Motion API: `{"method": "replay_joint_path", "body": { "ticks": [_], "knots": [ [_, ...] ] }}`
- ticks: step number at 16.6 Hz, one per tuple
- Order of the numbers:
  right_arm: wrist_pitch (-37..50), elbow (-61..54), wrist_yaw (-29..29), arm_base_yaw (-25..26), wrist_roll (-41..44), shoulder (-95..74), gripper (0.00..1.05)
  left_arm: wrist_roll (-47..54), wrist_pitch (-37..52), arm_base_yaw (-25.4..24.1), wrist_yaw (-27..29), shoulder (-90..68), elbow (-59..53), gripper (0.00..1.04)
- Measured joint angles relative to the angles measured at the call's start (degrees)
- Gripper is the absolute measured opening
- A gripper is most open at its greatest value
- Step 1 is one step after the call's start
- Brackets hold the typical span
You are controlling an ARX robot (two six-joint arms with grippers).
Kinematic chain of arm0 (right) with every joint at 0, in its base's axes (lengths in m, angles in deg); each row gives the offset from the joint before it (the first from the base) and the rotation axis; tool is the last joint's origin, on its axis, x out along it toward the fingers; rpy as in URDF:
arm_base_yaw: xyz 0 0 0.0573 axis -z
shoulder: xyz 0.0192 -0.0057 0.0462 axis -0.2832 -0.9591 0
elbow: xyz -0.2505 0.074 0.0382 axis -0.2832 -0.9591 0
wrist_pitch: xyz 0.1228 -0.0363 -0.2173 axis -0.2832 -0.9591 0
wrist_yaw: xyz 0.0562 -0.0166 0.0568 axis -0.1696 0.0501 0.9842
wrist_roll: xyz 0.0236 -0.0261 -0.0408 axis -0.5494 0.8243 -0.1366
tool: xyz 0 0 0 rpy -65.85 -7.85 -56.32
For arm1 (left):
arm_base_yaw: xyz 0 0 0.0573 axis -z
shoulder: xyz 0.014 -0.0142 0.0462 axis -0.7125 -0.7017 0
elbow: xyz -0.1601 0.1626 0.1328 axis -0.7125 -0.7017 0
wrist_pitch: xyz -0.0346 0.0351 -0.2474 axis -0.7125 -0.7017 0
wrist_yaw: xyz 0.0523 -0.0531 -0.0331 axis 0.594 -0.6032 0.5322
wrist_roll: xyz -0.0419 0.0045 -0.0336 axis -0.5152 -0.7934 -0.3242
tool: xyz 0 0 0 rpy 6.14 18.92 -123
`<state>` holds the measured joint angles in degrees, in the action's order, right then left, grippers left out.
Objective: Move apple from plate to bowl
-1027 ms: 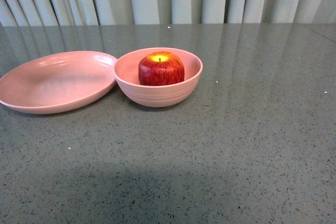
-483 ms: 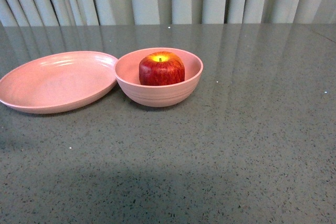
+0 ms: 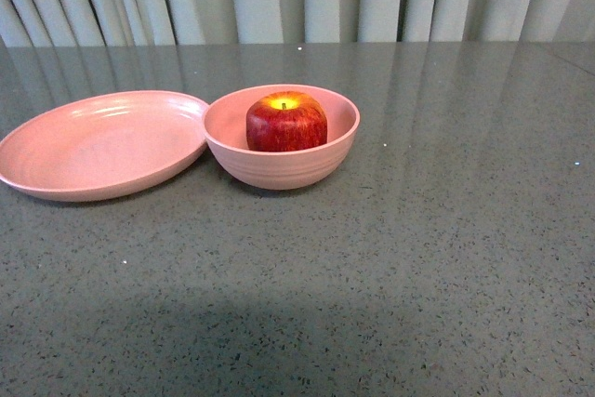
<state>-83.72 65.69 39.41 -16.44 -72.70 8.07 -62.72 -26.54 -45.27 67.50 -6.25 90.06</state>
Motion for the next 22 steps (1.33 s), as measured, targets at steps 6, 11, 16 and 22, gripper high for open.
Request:
{"method": "replay_joint_path", "body": {
  "ticks": [6, 11, 16, 22],
  "knots": [
    [0.02, 0.0, 0.0, 0.0, 0.0, 0.0, 0.98, 0.0, -3.91, 0.0, 0.02, 10.43, -4.37, 0.01],
    [0.02, 0.0, 0.0, 0.0, 0.0, 0.0, 0.98, 0.0, -12.57, 0.0, 0.0, 18.36, -4.42, 0.01],
    [0.02, 0.0, 0.0, 0.0, 0.0, 0.0, 0.98, 0.02, -15.32, 0.0, 0.0, 21.18, -4.42, 0.01],
    [0.0, 0.0, 0.0, 0.0, 0.0, 0.0, 0.98, 0.02, -30.62, 0.0, 0.07, 35.98, -4.37, 0.01]
  ]
}}
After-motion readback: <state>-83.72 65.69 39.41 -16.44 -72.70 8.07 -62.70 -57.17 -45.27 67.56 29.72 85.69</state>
